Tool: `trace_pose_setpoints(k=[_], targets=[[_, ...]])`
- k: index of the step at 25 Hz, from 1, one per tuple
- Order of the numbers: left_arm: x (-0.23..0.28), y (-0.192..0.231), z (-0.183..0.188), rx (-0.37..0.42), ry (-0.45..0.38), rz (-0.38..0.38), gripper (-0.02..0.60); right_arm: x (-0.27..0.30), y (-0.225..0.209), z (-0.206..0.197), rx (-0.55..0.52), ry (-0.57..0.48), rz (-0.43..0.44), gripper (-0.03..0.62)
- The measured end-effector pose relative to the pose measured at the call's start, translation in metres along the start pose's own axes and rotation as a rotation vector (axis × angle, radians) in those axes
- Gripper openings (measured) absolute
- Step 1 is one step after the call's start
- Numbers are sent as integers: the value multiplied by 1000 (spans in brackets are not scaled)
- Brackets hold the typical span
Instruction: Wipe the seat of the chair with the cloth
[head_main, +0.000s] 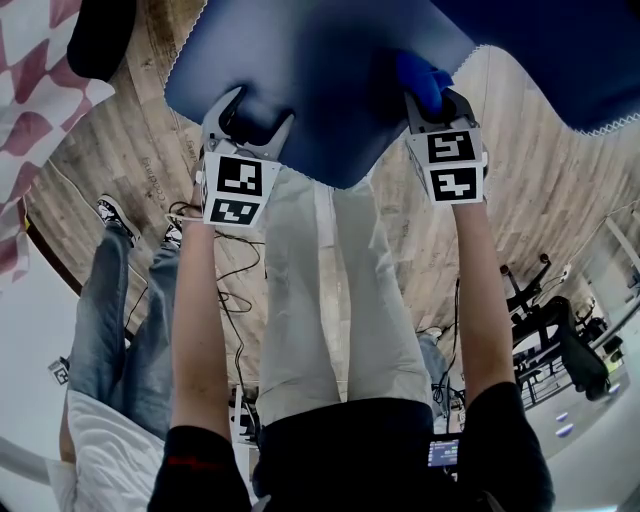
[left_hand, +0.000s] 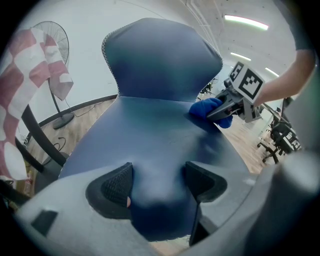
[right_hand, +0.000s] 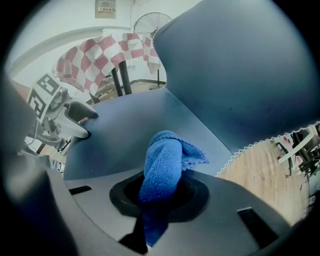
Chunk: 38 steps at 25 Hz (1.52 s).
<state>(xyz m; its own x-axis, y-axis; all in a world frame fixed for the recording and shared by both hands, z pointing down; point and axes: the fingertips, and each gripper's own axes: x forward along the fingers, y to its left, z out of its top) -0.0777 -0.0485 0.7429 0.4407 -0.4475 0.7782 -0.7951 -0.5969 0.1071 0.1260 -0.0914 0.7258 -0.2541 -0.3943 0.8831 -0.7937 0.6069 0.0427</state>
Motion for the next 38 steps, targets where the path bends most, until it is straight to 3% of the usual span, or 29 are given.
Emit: trace_pose_setpoints(k=[10,16,22,26,28,33,38], targets=[[0,-1,-2,3,-4,5,334,-1,0,-3,6,16,-27,54],[-1,1,0,2,9,9,334,-1,1,-1,62,1,-20,54],[-5,-7,-7,14,61,84,331,-12,10,-17,26,39,-1,54],[-23,-12,-6,-18,129,71,278,-35,14,-20,55,37,15,54],[-35,-11,3,-21,125,80,169,-47,13,-17,87,20,24,54],[-75,-2,42,6,89,133,82,-90,13,17,120,-63,18,54],[-136,8,109,-5,3,205,40,-156,19,76,97,-186,17,54]])
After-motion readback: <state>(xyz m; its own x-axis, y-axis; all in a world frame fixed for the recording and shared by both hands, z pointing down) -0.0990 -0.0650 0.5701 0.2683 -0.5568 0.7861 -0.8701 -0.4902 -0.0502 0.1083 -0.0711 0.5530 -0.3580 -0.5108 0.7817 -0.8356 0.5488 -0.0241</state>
